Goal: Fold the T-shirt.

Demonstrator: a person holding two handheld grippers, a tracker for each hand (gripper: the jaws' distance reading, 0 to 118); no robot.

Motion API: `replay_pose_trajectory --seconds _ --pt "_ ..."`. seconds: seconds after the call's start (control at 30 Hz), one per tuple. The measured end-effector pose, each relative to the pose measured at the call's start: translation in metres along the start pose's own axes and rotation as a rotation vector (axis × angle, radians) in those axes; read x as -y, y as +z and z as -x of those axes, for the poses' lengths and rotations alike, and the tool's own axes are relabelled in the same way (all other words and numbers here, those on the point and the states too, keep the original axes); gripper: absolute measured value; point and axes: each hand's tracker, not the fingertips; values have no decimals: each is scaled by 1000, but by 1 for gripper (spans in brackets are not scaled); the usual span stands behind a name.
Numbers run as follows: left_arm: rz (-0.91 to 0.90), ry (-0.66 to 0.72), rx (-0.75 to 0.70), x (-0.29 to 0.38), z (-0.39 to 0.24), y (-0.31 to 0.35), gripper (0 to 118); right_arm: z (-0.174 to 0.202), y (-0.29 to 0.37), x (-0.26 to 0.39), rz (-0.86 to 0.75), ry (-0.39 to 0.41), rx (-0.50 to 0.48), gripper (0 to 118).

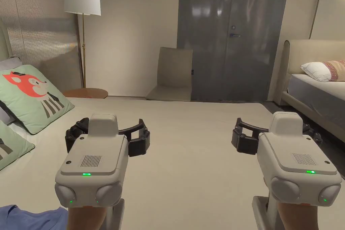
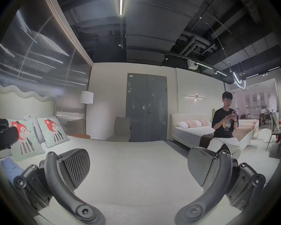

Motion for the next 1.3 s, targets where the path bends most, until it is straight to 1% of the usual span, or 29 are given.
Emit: replay_pose_trajectory --seconds 0.4,0.8,1.3 --pt "-2 0 16 -2 -3 1 111 1 3 -1 -11 17 -10 118" --pt "-2 -5 19 -4 -2 5 111 2 4 1 -5 8 -10 118" --pt "-5 -7 21 -4 -2 7 111 4 8 -1 -19 31 -15 118"
